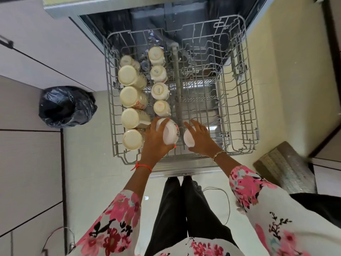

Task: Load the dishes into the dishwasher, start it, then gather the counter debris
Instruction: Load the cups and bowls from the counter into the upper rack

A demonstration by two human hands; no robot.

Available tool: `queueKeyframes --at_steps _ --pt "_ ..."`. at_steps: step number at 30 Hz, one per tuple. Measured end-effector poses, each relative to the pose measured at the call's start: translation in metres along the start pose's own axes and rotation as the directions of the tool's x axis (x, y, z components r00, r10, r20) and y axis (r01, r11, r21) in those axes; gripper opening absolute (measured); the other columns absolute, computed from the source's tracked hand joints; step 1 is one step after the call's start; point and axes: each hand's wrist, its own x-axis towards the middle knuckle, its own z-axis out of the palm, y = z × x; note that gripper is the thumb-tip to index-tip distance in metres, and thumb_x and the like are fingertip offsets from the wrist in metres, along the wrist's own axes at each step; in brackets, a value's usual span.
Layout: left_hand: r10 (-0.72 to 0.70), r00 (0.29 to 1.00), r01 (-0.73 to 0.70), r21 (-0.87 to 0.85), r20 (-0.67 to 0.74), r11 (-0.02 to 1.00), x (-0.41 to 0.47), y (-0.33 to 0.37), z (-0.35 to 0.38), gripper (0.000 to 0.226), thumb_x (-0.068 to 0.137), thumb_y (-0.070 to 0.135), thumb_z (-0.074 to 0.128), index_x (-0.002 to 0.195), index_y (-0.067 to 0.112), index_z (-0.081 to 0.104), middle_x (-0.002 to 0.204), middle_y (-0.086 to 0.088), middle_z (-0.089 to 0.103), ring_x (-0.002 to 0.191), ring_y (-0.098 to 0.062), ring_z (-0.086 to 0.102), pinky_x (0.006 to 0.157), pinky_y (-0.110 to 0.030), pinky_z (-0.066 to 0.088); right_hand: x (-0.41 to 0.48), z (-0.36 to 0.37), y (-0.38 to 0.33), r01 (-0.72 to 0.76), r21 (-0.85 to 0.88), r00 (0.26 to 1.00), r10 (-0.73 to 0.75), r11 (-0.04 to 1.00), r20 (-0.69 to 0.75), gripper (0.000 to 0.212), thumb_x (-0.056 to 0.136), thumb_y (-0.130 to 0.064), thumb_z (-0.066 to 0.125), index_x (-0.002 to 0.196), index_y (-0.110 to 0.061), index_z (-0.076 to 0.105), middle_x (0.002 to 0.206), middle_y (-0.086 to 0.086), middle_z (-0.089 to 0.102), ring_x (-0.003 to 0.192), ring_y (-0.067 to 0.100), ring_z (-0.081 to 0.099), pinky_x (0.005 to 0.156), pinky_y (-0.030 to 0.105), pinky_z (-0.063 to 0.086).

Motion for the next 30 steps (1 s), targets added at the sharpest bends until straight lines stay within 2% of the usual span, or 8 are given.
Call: queueKeyframes --at_steps 3,7,10,14,17,21,25,30 --pt "-0.018 0.999 0.021 -0.07 0.04 0.997 0.001 0.004 0.001 0.105 0.051 0.026 0.088 0.138 0.021 0.029 0.138 -0.015 0.036 0.123 -0.036 0.037 0.102 -0.048 0.035 -0.002 -0.014 -0.013 0.112 0.408 0.992 -0.08 0.906 -0.095 0.1 0.065 -0.011 0.081 0.145 -0.021 0.022 0.15 0.005 0.024 0.137 0.018 0.026 0.113 0.032 0.025" --pt "-0.003 0.994 0.026 -0.206 0.113 0.978 0.005 0.009 0.001 0.119 0.049 0.025 0.09 0.144 0.007 0.021 0.141 -0.017 0.033 0.13 -0.031 0.032 0.107 -0.039 0.027 -0.006 -0.031 -0.029 0.218 0.472 0.975 -0.173 0.854 -0.138 0.091 0.069 -0.014 0.081 0.143 -0.014 0.028 0.146 0.005 0.033 0.133 0.009 0.031 0.106 0.005 0.023" --pt "0.043 0.988 -0.004 -0.262 0.146 0.965 0.005 0.012 0.002 0.119 0.05 0.02 0.09 0.144 0.005 0.018 0.144 -0.013 0.033 0.13 -0.029 0.033 0.109 -0.04 0.029 -0.006 -0.038 -0.03 0.237 0.447 0.971 -0.217 0.862 -0.096 0.095 0.066 -0.013 0.083 0.143 -0.008 0.027 0.147 0.008 0.033 0.133 0.013 0.032 0.108 0.012 0.025" --pt "0.081 0.98 -0.016 -0.336 0.18 0.942 0.002 0.018 0.001 0.122 0.052 0.016 0.089 0.144 0.01 0.009 0.143 -0.005 0.028 0.13 -0.014 0.025 0.109 -0.024 0.019 -0.004 -0.039 -0.029 0.229 0.366 0.972 -0.23 0.902 -0.042 0.104 0.06 -0.018 0.086 0.143 -0.008 0.026 0.145 0.008 0.034 0.133 0.02 0.03 0.111 0.031 0.027" --pt "0.056 0.983 0.011 -0.364 0.173 0.931 -0.001 0.017 0.005 0.127 0.051 0.022 0.09 0.141 0.028 0.001 0.144 -0.013 0.02 0.135 -0.025 0.023 0.111 -0.035 0.024 -0.006 -0.04 -0.027 0.228 0.343 0.971 -0.238 0.911 -0.012 0.104 0.06 -0.023 0.087 0.143 -0.009 0.026 0.144 0.007 0.034 0.133 0.019 0.03 0.109 0.029 0.027" --pt "0.029 0.991 0.012 -0.308 0.127 0.951 -0.006 0.014 0.014 0.128 0.057 0.042 0.082 0.144 0.01 -0.005 0.152 -0.02 0.005 0.143 -0.03 0.008 0.116 -0.044 0.017 -0.003 -0.045 -0.024 0.214 0.283 0.977 -0.204 0.935 -0.066 0.102 0.057 -0.024 0.087 0.139 -0.005 0.03 0.139 0.011 0.038 0.13 0.022 0.033 0.106 0.034 0.032" --pt "-0.092 0.971 0.147 -0.243 0.221 0.959 -0.021 0.008 0.021 0.106 0.07 0.035 0.076 0.146 0.006 0.007 0.154 -0.015 0.011 0.143 -0.024 0.01 0.115 -0.03 0.012 0.014 -0.054 -0.011 0.093 0.18 0.97 -0.048 0.979 -0.24 0.101 0.055 -0.024 0.088 0.137 -0.001 0.033 0.138 0.015 0.038 0.128 0.029 0.035 0.102 0.045 0.04" --pt "-0.082 0.89 0.185 -0.192 0.449 0.964 -0.056 -0.007 0.03 0.033 0.089 0.018 0.06 0.12 0.01 0.058 0.128 -0.007 0.057 0.119 -0.021 0.052 0.103 -0.038 0.042 0.038 -0.057 0.001 -0.035 -0.033 0.96 0.024 0.999 -0.281 0.096 0.062 -0.018 0.083 0.14 0.0 0.029 0.14 0.017 0.035 0.129 0.033 0.033 0.101 0.047 0.041"
